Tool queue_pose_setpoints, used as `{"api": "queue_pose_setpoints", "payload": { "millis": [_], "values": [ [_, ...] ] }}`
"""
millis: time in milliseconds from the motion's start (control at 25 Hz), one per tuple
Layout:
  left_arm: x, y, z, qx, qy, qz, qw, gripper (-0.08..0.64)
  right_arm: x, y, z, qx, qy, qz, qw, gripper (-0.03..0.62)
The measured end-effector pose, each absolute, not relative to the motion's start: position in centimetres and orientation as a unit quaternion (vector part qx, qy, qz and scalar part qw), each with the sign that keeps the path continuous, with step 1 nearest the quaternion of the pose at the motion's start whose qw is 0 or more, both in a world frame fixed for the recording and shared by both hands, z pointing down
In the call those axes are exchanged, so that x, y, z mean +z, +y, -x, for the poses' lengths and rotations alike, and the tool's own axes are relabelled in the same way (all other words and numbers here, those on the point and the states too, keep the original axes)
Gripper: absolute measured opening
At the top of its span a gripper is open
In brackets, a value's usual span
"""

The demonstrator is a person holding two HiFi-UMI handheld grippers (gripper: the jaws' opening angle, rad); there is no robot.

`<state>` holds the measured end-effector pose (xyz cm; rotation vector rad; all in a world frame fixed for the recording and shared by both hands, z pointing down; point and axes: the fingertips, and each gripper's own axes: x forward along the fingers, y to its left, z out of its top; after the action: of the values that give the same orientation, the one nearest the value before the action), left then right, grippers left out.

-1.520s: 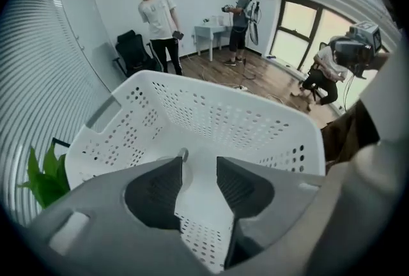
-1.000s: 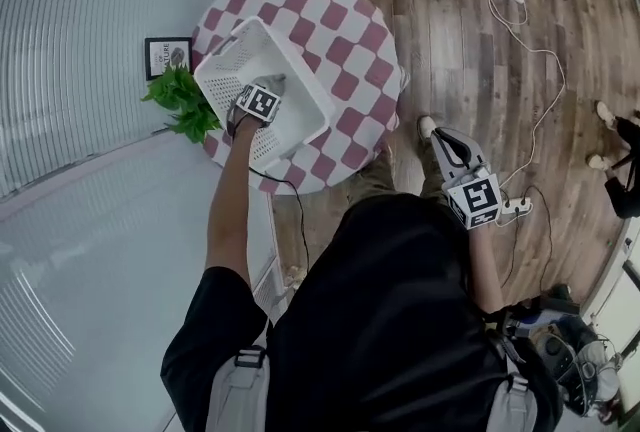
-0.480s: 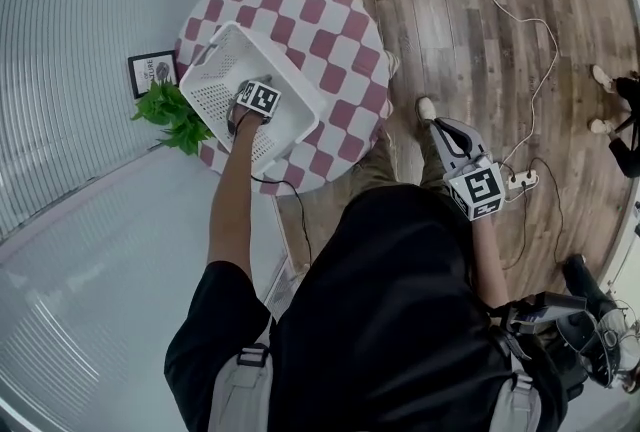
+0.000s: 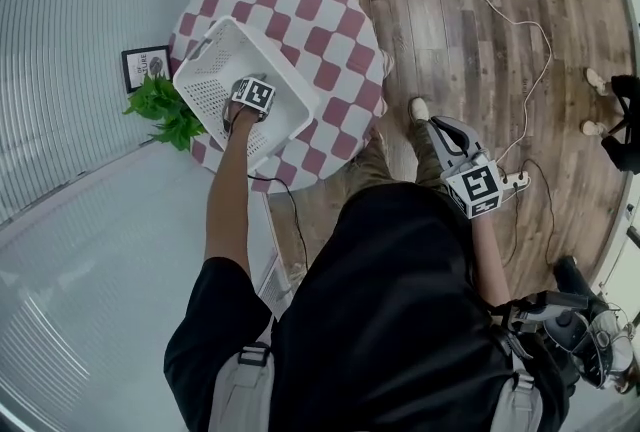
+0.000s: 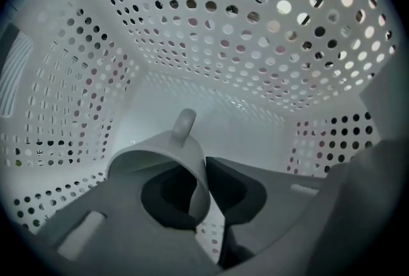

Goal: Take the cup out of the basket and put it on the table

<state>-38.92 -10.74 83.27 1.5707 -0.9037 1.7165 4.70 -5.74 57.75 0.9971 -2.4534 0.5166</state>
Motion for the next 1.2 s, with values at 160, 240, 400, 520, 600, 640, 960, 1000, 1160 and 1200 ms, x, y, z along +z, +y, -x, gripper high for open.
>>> {"api": "queue_pose_setpoints", "payload": {
  "millis": [160, 240, 400, 520, 600, 640, 960, 1000, 1160, 1200],
  "values": [
    [83.4, -10.0, 39.1, 0.649, -0.346, -0.595, 0.325, 0.046, 57.6, -5.8, -4.2, 0.183, -0.892, -0.350, 0.222, 0.025],
    [83.4, -9.5, 39.3, 0.649, -0.346, -0.591, 0.332, 0.044, 57.5, -5.9, -4.0, 0.178, -0.894, -0.346, 0.221, 0.025],
    [84.0, -9.2, 39.4, 0.640, -0.348, -0.594, 0.340, 0.044, 57.7, -5.8, -3.6, 0.171, -0.898, -0.337, 0.223, 0.025],
    [84.0, -9.0, 39.3, 0.637, -0.349, -0.595, 0.344, 0.044, 57.8, -5.8, -3.5, 0.171, -0.899, -0.335, 0.224, 0.025],
    [84.1, -8.9, 38.7, 0.625, -0.345, -0.605, 0.353, 0.044, 57.7, -5.9, -3.5, 0.171, -0.899, -0.336, 0.223, 0.025],
    [83.9, -9.0, 38.3, 0.618, -0.344, -0.610, 0.357, 0.044, 57.6, -6.1, -3.5, 0.171, -0.899, -0.337, 0.222, 0.025],
    [82.5, -9.1, 37.3, 0.600, -0.351, -0.613, 0.375, 0.044, 57.3, -6.8, -3.4, 0.169, -0.902, -0.335, 0.213, 0.025],
    [82.1, -9.4, 37.2, 0.598, -0.355, -0.614, 0.373, 0.044, 57.3, -7.0, -3.4, 0.169, -0.903, -0.334, 0.212, 0.025],
    [80.5, -9.7, 36.9, 0.596, -0.363, -0.612, 0.373, 0.044, 56.9, -8.2, -3.7, 0.171, -0.908, -0.324, 0.204, 0.025],
    [80.3, -9.7, 36.9, 0.593, -0.365, -0.612, 0.374, 0.044, 56.9, -8.5, -3.7, 0.171, -0.909, -0.323, 0.202, 0.025]
  ]
}}
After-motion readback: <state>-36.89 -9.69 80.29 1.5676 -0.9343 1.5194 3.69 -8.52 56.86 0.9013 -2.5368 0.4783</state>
